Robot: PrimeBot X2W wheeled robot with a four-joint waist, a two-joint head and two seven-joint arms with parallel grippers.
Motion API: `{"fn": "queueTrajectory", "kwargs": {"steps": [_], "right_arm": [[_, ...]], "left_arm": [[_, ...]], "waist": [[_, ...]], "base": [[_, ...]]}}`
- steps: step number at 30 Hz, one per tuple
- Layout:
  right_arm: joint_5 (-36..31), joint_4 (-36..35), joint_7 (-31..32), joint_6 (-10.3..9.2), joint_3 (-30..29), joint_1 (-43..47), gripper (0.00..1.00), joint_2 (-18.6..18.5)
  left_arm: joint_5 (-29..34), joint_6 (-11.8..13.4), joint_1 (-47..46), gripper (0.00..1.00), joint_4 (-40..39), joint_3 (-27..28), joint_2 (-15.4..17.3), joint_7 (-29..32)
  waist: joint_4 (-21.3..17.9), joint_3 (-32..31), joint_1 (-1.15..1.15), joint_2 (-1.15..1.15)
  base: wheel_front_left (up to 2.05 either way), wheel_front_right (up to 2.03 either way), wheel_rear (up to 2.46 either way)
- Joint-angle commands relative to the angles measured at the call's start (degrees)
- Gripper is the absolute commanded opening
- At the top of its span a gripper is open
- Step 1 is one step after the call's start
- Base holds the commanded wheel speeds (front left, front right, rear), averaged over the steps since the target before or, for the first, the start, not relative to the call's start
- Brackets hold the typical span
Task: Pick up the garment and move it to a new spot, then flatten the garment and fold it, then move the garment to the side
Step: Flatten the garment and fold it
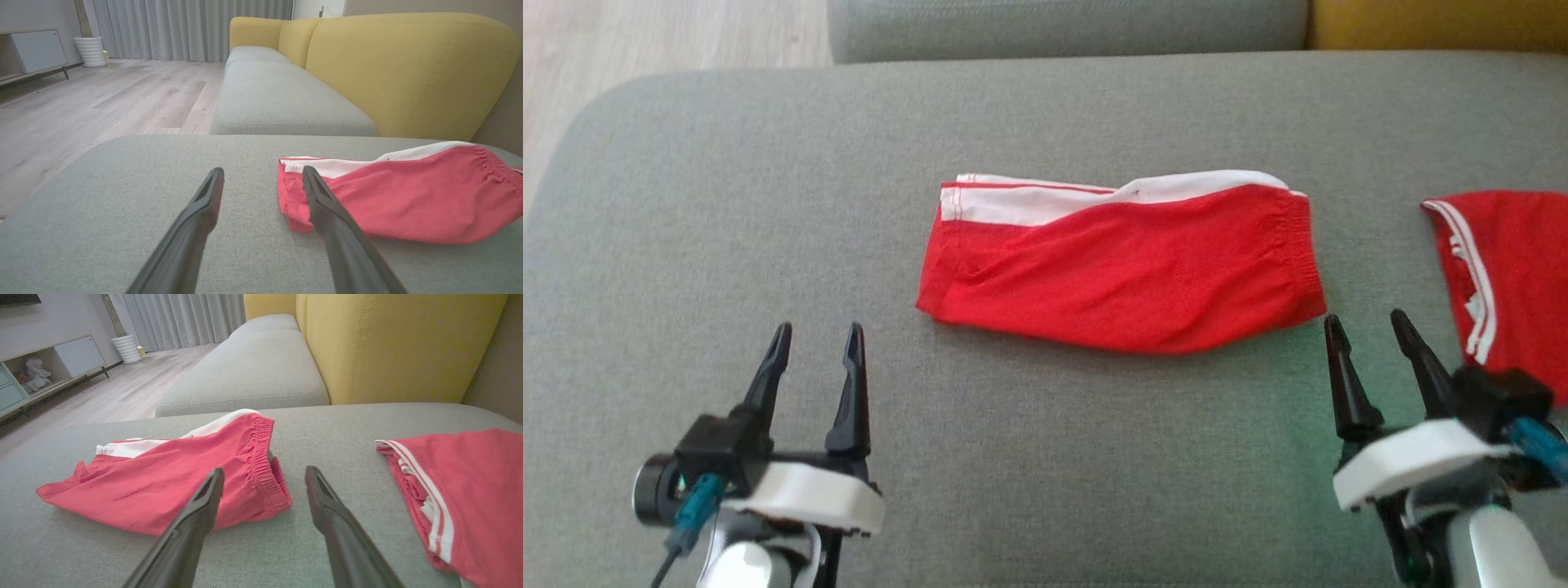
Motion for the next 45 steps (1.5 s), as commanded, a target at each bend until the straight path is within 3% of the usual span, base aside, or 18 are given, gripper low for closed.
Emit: {"fn": "queueTrajectory", "kwargs": {"steps": [1, 5, 11, 21, 22, 24, 31, 45], "right_arm": [[0.59, 0.48, -0.66, 0.37, 1.49, -5.57, 1.00, -0.65], [0.82, 5.71, -1.56, 0.37, 2.11, -10.05, 1.00, -0.89], [0.61, 20.05, -1.64, 0.37, 0.44, -19.81, 1.00, -1.54], [2.58, 36.13, 4.85, 0.37, -0.91, -28.89, 1.00, -3.07], [3.18, 36.98, 5.83, 0.37, -0.47, -29.08, 0.81, -3.11], [4.26, 37.88, 7.02, 0.37, 0.52, -29.33, 0.00, -3.35], [8.06, 37.72, 7.81, 0.37, 2.68, -29.09, 0.00, -4.71], [11.94, 34.52, 8.59, 0.37, 4.37, -27.31, 0.00, -11.14]], "left_arm": [[-0.12, -0.24, -3.95, 1.00, -1.47, 2.12, 0.25, -0.85], [-0.13, -0.60, -5.29, 1.00, -0.81, 1.83, -0.25, -1.43], [0.02, -1.61, -8.00, 1.00, 0.70, 0.77, -1.43, -2.37], [0.02, -2.64, -9.99, 1.00, 3.32, 0.47, -2.82, -3.42], [0.03, -2.68, -10.03, 1.00, 3.48, 0.49, -2.90, -3.48], [0.07, -2.81, -10.20, 1.00, 3.69, 0.53, -3.09, -3.56], [0.42, -3.06, -10.31, 1.00, 4.12, 0.75, -3.19, -3.71], [0.59, -3.03, -9.61, 1.00, 4.02, 1.40, -3.09, -3.78]], "waist": [[0.84, 1.59, 0.00, 0.00], [1.59, 3.17, 0.00, 0.00], [3.58, 6.05, 0.00, 0.00], [4.86, 8.41, 0.00, 0.00], [4.82, 8.40, 0.00, 0.00], [4.71, 8.41, 0.00, 0.00], [3.77, 7.69, 0.00, 0.00], [2.38, 6.09, 0.00, 0.00]], "base": [[0.00, 0.00, 0.00], [0.00, 0.00, 0.00], [0.00, 0.00, 0.00], [0.00, 0.00, 0.00], [0.00, 0.00, 0.00], [0.00, 0.00, 0.00], [0.00, 0.00, 0.00], [0.00, 0.00, 0.00]]}}
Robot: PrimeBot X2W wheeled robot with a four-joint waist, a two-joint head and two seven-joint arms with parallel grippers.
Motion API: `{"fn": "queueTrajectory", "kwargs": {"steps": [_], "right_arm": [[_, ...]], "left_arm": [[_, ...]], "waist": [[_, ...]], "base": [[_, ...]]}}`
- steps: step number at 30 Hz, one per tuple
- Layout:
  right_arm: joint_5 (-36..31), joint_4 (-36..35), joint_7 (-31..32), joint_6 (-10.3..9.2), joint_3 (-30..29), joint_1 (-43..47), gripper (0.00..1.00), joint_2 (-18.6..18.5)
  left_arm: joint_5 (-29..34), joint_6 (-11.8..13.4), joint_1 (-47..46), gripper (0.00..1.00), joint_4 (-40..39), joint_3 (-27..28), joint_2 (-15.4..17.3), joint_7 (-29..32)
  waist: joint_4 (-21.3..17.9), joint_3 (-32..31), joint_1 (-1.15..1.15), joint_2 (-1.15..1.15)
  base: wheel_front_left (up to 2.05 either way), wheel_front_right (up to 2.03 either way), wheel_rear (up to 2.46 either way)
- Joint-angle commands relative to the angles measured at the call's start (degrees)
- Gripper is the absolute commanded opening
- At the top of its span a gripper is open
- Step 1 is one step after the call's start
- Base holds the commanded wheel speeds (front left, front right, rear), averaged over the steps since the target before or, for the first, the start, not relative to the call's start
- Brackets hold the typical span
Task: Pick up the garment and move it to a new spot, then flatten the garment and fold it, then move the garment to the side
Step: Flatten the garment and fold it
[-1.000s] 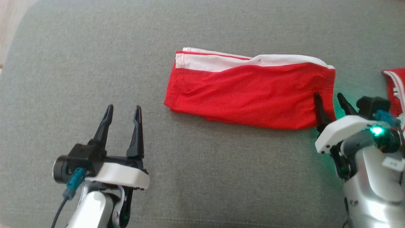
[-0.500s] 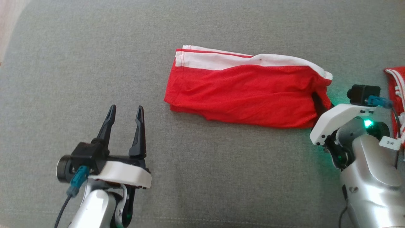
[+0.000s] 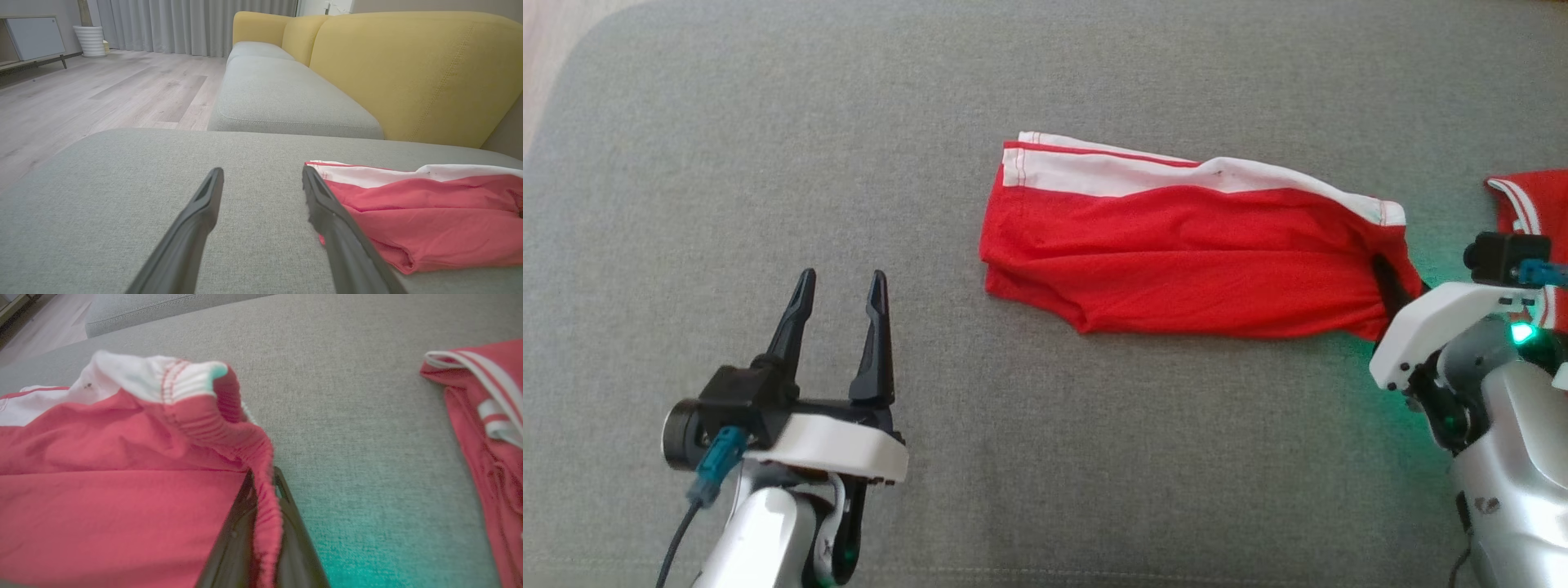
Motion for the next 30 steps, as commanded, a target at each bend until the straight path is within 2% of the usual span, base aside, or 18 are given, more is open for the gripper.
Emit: {"fn": "queueTrajectory", "kwargs": {"steps": [1, 4, 10, 16, 20, 24, 28, 30], "right_arm": [[0.85, -2.45, 0.82, 0.37, 1.15, -0.29, 0.00, -1.27], [2.96, -3.43, 2.68, 0.37, 1.62, -0.21, 0.00, -1.14], [15.78, -9.78, 12.33, 0.37, 1.72, -0.70, 0.00, 0.82], [31.06, -17.62, 23.08, 0.37, -0.80, -1.87, 0.00, 5.49], [37.40, -18.90, 26.80, 0.37, -1.00, -3.27, 0.00, 8.61], [42.41, -16.91, 24.97, 0.37, 1.74, -5.84, 0.00, 9.71], [50.27, -12.04, 16.64, 0.37, 10.56, -9.85, 0.00, 9.78], [50.45, -8.67, 11.86, 0.37, 15.48, -12.26, 0.00, 9.79]], "left_arm": [[0.55, 0.05, -1.67, 1.00, -1.85, 2.20, 0.63, -0.68], [0.54, 0.04, -1.60, 1.00, -1.83, 2.22, 0.63, -0.68], [0.64, -0.02, -1.26, 1.00, -1.93, 2.04, 0.58, -0.69], [0.81, -0.15, -1.50, 1.00, -2.05, 1.54, 0.27, -0.69], [0.94, -0.04, -1.59, 1.00, -2.08, 1.23, 0.04, -0.69], [0.89, -0.22, -1.87, 1.00, -2.00, 0.94, -0.14, -0.70], [0.83, -0.69, -2.52, 1.00, -1.70, 0.37, -0.55, -0.70], [0.85, -0.97, -2.95, 1.00, -1.47, 0.06, -0.85, -0.70]], "waist": [[-0.23, -0.33, 0.00, 0.00], [-0.39, -0.62, 0.00, 0.00], [-0.53, -1.32, 0.00, 0.00], [0.72, -1.46, 0.00, 0.00], [1.92, -1.45, 0.00, 0.00], [3.30, -1.12, 0.00, 0.00], [5.05, -0.38, 0.00, 0.00], [6.05, 0.03, 0.00, 0.00]], "base": [[0.00, 0.00, 0.00], [0.00, 0.00, 0.00], [0.00, 0.00, 0.00], [0.00, 0.00, 0.00], [0.00, 0.00, 0.00], [0.00, 0.00, 0.00], [0.00, 0.00, 0.00], [0.00, 0.00, 0.00]]}}
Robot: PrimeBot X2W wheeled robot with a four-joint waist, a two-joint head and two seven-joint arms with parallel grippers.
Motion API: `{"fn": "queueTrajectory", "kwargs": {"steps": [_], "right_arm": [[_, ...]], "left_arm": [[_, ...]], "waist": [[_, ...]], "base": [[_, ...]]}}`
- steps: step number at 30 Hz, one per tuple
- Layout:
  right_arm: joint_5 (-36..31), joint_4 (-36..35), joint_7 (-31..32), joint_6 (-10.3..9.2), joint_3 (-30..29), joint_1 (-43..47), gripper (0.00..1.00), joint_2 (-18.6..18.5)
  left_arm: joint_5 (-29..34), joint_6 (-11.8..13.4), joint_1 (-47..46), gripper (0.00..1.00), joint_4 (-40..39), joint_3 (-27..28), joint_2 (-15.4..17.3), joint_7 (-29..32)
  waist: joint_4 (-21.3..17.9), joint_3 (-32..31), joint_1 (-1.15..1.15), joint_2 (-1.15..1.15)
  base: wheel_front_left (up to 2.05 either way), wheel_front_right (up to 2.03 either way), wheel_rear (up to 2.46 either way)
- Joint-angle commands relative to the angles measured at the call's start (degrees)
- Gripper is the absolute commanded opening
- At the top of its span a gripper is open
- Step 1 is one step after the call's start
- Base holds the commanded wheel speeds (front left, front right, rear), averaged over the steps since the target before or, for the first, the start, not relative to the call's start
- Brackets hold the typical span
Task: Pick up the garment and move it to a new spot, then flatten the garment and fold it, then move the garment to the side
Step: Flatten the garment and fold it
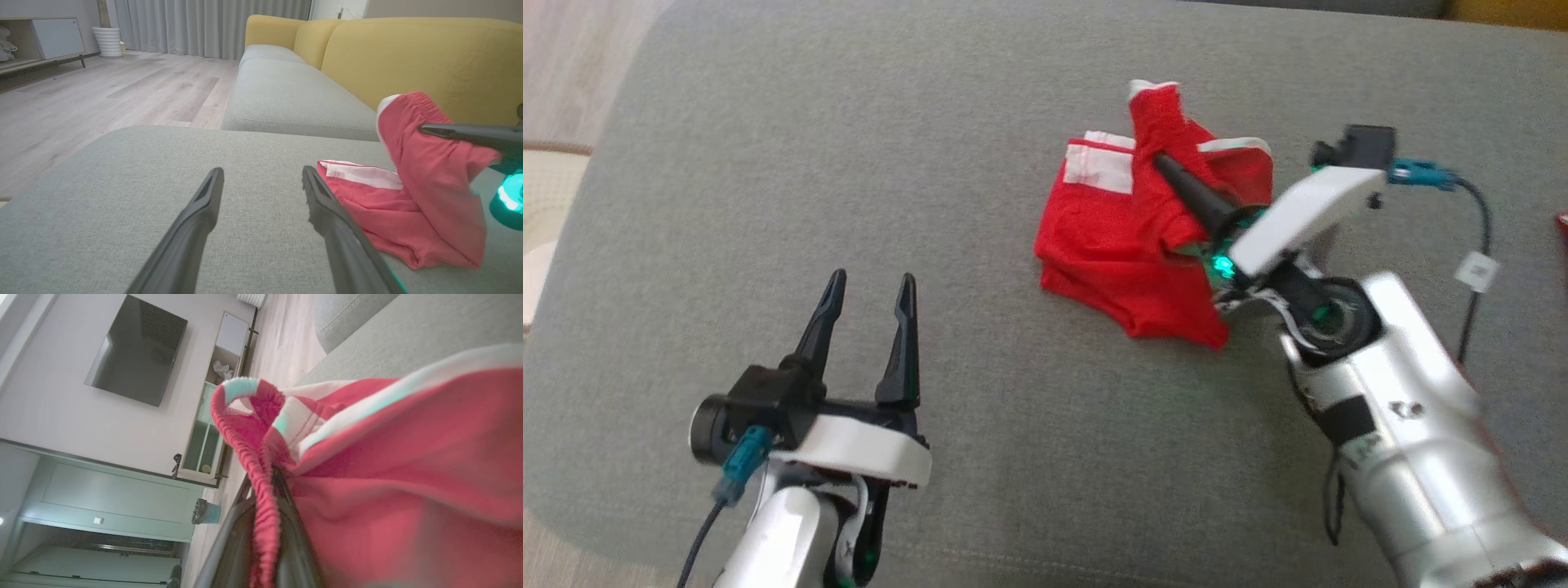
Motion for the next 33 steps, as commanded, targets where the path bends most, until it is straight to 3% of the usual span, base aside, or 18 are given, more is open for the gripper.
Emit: {"fn": "queueTrajectory", "kwargs": {"steps": [1, 5, 9, 10, 11, 21, 26, 28, 33], "right_arm": [[-0.52, 1.13, -4.40, 0.39, 4.74, -3.93, 0.00, 1.05], [-2.78, 10.82, -13.64, 0.39, 13.70, -8.02, 0.00, 1.06], [-2.89, 16.50, -19.43, 0.39, 18.48, -9.90, 0.00, 1.06], [-2.36, 17.02, -20.60, 0.39, 19.57, -10.24, 0.35, 1.06], [-2.16, 17.38, -21.89, 0.39, 20.79, -10.66, 1.00, 1.06], [0.95, 13.30, -33.17, 0.39, 30.19, -13.27, 1.00, 1.07], [-8.46, 14.17, -41.30, 0.39, 32.18, -15.68, 1.00, -1.30], [-13.57, 14.37, -42.06, 0.39, 30.15, -15.60, 1.00, -3.44], [-30.55, 7.99, -42.17, 0.39, 15.22, -9.08, 1.00, -8.21]], "left_arm": [[0.38, -0.39, -3.06, 1.00, -1.53, 1.46, 0.00, -0.70], [0.56, -0.82, -3.80, 1.00, -1.10, 1.06, -0.91, -0.70], [0.81, -0.92, -3.79, 1.00, -1.04, 1.02, -1.48, -0.70], [0.85, -0.98, -3.70, 1.00, -1.02, 1.07, -1.54, -0.70], [0.90, -1.04, -3.63, 1.00, -0.96, 1.13, -1.57, -0.70], [1.46, -1.76, -3.68, 1.00, -0.55, 1.71, -1.61, -0.70], [1.81, -1.69, -3.13, 1.00, -0.22, 2.03, -1.49, -0.70], [1.87, -1.59, -2.76, 1.00, -0.15, 2.29, -1.27, -0.70], [1.77, -1.26, -1.73, 1.00, -0.06, 2.93, -0.49, -0.70]], "waist": [[1.49, 0.67, 0.00, 0.00], [3.53, 1.20, 0.00, 0.00], [4.02, 1.37, 0.00, 0.00], [3.97, 1.38, 0.00, 0.00], [3.83, 1.45, 0.00, 0.00], [1.72, 1.74, 0.00, 0.00], [0.40, 0.97, 0.00, 0.00], [-0.30, 0.55, 0.00, 0.00], [-2.35, -0.46, 0.00, 0.00]], "base": [[0.00, 0.00, 0.00], [0.00, 0.00, 0.00], [0.00, 0.00, 0.00], [0.00, 0.00, 0.00], [0.00, 0.00, 0.00], [0.00, 0.00, 0.00], [0.00, 0.00, 0.00], [0.00, 0.00, 0.00], [0.00, 0.00, 0.00]]}}
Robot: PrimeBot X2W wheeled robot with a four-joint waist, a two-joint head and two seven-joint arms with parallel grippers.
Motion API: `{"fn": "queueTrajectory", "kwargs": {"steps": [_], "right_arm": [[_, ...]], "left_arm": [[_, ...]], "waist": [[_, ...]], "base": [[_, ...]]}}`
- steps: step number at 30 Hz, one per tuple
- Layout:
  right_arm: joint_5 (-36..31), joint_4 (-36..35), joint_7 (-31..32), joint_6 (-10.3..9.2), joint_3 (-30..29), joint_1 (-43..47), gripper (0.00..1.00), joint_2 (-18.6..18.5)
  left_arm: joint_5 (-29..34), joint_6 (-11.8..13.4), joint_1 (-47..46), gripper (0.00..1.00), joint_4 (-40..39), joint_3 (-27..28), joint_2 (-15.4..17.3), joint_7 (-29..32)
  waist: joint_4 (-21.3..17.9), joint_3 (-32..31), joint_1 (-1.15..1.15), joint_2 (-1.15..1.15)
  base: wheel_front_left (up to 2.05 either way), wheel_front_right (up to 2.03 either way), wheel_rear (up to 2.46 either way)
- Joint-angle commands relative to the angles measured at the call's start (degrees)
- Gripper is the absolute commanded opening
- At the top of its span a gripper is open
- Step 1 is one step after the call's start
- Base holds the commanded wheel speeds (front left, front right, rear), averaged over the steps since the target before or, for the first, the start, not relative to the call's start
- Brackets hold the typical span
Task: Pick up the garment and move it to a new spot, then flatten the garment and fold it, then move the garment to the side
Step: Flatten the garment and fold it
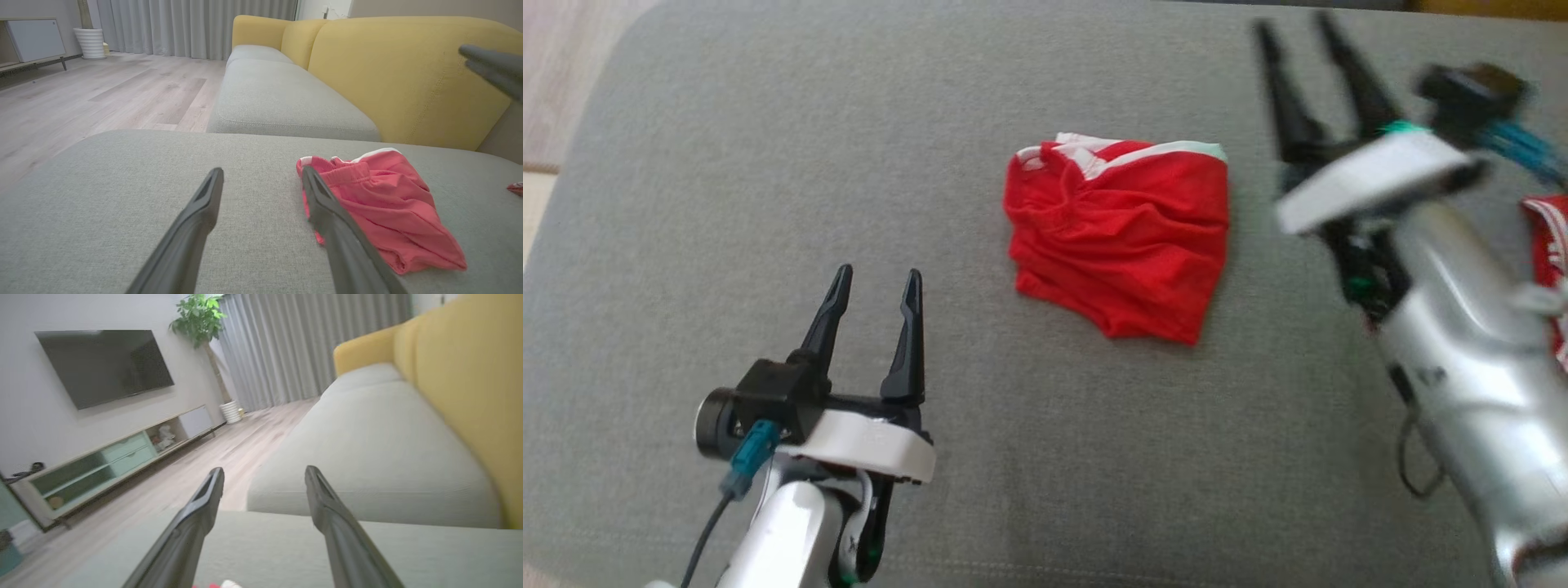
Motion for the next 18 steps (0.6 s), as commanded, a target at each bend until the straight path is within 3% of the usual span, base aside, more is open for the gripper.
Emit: {"fn": "queueTrajectory", "kwargs": {"steps": [1, 5, 10, 18], "right_arm": [[-2.73, -2.83, -0.58, 0.39, -1.99, 4.31, 1.00, 0.67], [-14.62, -9.40, -0.59, 0.39, -12.09, 13.44, 1.00, -0.35], [-24.72, -19.05, 1.41, 0.39, -21.78, 24.44, 1.00, 1.51], [-33.04, -36.45, 9.45, 0.39, -29.13, 39.39, 1.00, 6.59]], "left_arm": [[0.25, 0.35, -0.40, 1.00, -1.72, 2.53, 1.17, -0.69], [0.11, 0.88, 0.27, 1.00, -1.78, 3.10, 2.02, -0.20], [-0.18, 1.51, 1.18, 1.00, -2.31, 3.99, 3.21, 0.56], [-0.51, 1.89, 2.17, 1.00, -2.65, 4.56, 4.64, 1.35]], "waist": [[-0.90, -0.63, 0.00, 0.00], [-2.35, -1.53, 0.00, 0.00], [-3.90, -2.73, 0.00, 0.00], [-5.23, -4.02, 0.00, 0.00]], "base": [[0.00, 0.00, 0.00], [0.00, 0.00, 0.00], [0.00, 0.00, 0.00], [0.00, 0.00, 0.00]]}}
